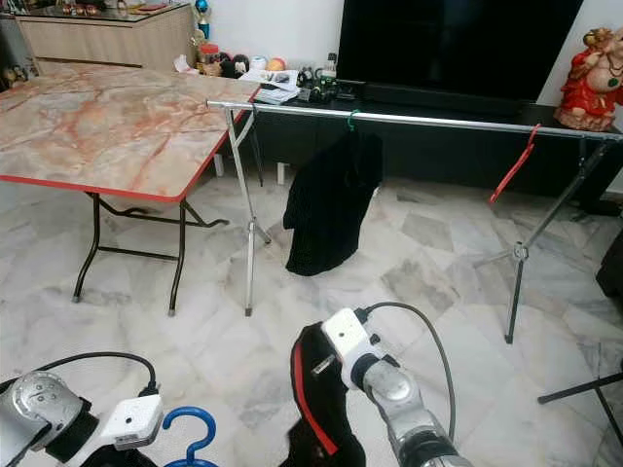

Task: Hang hanger

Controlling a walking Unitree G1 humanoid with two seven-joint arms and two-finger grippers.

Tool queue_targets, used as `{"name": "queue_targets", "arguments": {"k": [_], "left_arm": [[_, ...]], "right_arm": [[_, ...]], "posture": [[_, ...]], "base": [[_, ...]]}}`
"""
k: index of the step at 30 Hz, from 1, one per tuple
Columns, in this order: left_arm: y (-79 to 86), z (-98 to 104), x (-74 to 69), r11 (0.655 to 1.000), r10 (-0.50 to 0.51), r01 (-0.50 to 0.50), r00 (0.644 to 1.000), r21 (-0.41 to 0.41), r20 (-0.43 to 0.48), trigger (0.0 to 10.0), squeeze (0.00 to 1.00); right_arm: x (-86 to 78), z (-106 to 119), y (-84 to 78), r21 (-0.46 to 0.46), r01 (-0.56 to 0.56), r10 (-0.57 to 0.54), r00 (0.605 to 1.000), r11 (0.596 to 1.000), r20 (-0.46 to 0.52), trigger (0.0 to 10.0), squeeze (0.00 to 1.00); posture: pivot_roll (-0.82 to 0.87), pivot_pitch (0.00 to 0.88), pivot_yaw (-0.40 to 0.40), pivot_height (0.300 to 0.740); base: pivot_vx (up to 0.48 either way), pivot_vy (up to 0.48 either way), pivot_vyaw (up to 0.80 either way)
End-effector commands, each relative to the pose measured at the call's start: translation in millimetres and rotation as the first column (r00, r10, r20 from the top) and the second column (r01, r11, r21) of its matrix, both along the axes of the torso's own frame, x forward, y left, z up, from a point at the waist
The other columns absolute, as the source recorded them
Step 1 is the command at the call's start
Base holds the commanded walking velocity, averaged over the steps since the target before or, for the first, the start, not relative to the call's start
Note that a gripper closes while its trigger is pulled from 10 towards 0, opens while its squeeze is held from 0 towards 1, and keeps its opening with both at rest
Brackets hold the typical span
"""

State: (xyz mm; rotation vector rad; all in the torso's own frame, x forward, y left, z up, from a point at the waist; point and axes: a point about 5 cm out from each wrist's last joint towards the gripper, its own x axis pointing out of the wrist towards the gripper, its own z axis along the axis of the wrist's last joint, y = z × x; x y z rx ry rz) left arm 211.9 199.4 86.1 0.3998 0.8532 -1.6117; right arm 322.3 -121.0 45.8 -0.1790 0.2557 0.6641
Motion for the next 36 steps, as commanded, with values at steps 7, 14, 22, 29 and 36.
{"name": "queue_targets", "arguments": {"k": [7, 14, 22, 29, 36], "left_arm": [[-29.1, 21, 9.7, 0.983, 0.011, -0.007, 1.0, -0.182, 0.021, 10.0, 0.0], [-33.3, 15, 16.2, 0.984, 0.073, -0.061, 0.995, -0.168, 0.067, 10.0, 0.0], [22.9, -20, 14.8, 0.96, 0.255, -0.27, 0.952, 0.074, 0.17, 10.0, 0.0], [57.6, -66, 8.9, 0.803, 0.507, -0.578, 0.791, 0.146, 0.341, 10.0, 0.0], [63.2, -119, -5.2, 0.248, 0.858, -0.968, 0.235, 0.034, 0.457, 10.0, 0.0]], "right_arm": [[28.1, 70, 15.1, 0.571, -0.131, 0.083, 0.991, 0.81, 0.109, 0.0, 0.0], [23.8, 53, 16.6, 0.477, -0.117, 0.101, 0.993, 0.871, 0.06, 0.0, 0.0], [23.2, 19, -37.1, 0.26, 0.386, -0.369, 0.922, 0.885, -0.113, 0.0, 0.0], [17.3, 11, -67.8, 0.226, 0.607, -0.597, 0.793, 0.762, -0.117, 0.0, 0.0], [-0.7, -5, -70.4, 0.254, 0.727, -0.726, 0.678, 0.638, -0.118, 0.0, 0.0]], "posture": [[0.21, 0.0, -0.05, 0.74], [0.22, 0.0, -0.05, 0.74], [0.22, 0.0, -0.047, 0.74], [0.21, 0.0, -0.042, 0.74], [0.19, 0.0, -0.026, 0.74]], "base": [[0.0, 0.0, 0.0], [0.0, 0.0, 0.0], [0.0, 0.0, 0.0], [0.0, 0.0, 0.0], [0.0, 0.0, 0.0]]}}
